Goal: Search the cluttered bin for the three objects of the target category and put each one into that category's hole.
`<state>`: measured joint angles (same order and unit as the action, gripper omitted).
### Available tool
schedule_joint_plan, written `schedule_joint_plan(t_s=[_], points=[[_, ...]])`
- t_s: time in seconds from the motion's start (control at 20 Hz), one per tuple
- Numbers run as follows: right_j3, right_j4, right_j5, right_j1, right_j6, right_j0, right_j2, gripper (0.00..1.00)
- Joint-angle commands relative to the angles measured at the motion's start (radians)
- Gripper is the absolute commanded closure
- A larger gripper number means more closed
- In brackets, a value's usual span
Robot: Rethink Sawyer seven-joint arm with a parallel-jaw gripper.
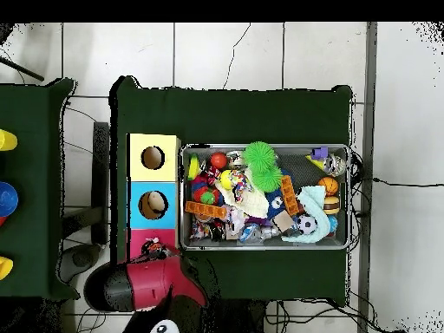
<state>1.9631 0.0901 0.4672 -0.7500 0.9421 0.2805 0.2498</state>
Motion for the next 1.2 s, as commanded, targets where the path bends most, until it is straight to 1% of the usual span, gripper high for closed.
schedule_joint_plan(t_s=[0.05,0.15,0.25,0.35,0.45,0.55,0.65,0.75,0.9,0.95,1.1,1.2], points=[[0.054,-0.025,0.126,-0.122,0.059,-0.179,-0.099,0.00],[0.039,-0.033,0.208,-0.180,0.007,-0.236,-0.124,0.00],[0.000,-0.032,0.311,-0.216,-0.036,-0.282,-0.142,0.00],[-0.034,-0.029,0.390,-0.242,-0.067,-0.325,-0.165,0.00],[-0.057,-0.028,0.436,-0.255,-0.091,-0.370,-0.195,0.00],[-0.073,-0.025,0.456,-0.256,-0.112,-0.414,-0.225,0.00],[-0.085,-0.017,0.467,-0.250,-0.136,-0.460,-0.256,0.00],[-0.089,-0.014,0.452,-0.234,-0.154,-0.509,-0.282,0.00],[-0.079,-0.043,0.380,-0.204,-0.172,-0.606,-0.342,0.00],[-0.079,-0.040,0.370,-0.193,-0.175,-0.630,-0.357,0.00],[-0.101,-0.009,0.373,-0.156,-0.170,-0.681,-0.396,0.00],[-0.093,-0.010,0.344,-0.154,-0.158,-0.710,-0.428,0.00]])
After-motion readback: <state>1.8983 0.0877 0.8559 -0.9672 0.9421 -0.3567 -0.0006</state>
